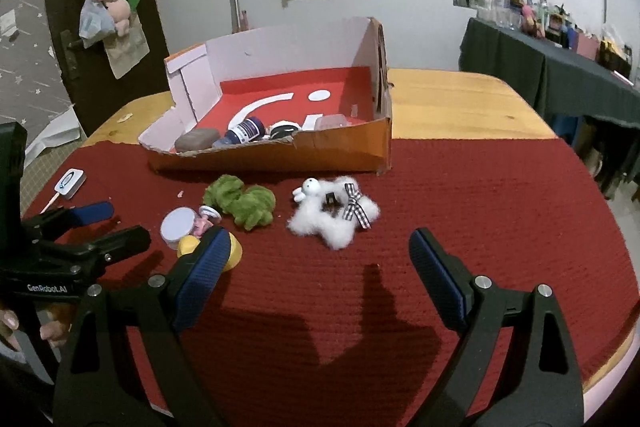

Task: Organize objects
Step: 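Move the left gripper to the white round jar while the right moves to the white plush sheep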

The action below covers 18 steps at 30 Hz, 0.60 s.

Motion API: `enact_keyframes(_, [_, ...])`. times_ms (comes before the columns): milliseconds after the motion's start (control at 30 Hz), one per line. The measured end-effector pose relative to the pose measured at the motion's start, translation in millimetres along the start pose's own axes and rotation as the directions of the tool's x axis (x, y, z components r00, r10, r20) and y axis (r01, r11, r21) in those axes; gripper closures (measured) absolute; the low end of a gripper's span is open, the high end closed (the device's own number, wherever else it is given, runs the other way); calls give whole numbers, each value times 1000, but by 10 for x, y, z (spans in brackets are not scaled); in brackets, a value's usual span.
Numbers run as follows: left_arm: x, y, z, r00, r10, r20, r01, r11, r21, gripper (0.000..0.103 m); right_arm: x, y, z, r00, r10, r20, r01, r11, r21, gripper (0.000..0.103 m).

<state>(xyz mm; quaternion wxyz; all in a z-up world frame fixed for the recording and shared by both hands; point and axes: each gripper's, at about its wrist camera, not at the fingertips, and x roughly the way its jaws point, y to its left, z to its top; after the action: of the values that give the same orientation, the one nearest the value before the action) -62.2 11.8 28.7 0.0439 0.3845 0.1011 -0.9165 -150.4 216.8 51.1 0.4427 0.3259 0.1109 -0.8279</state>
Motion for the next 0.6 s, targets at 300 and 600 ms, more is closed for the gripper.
enact_keyframes(300, [168,-2,5,998,-5,-68,6,1000,20,0,98,-38,18,1000,-7,-20,7,1000,-9,12])
enact_keyframes(600, [290,-46,77,995,39,-93,-29,994,106,0,224,-116,67,999,-8,-44,8,1000,-3,11])
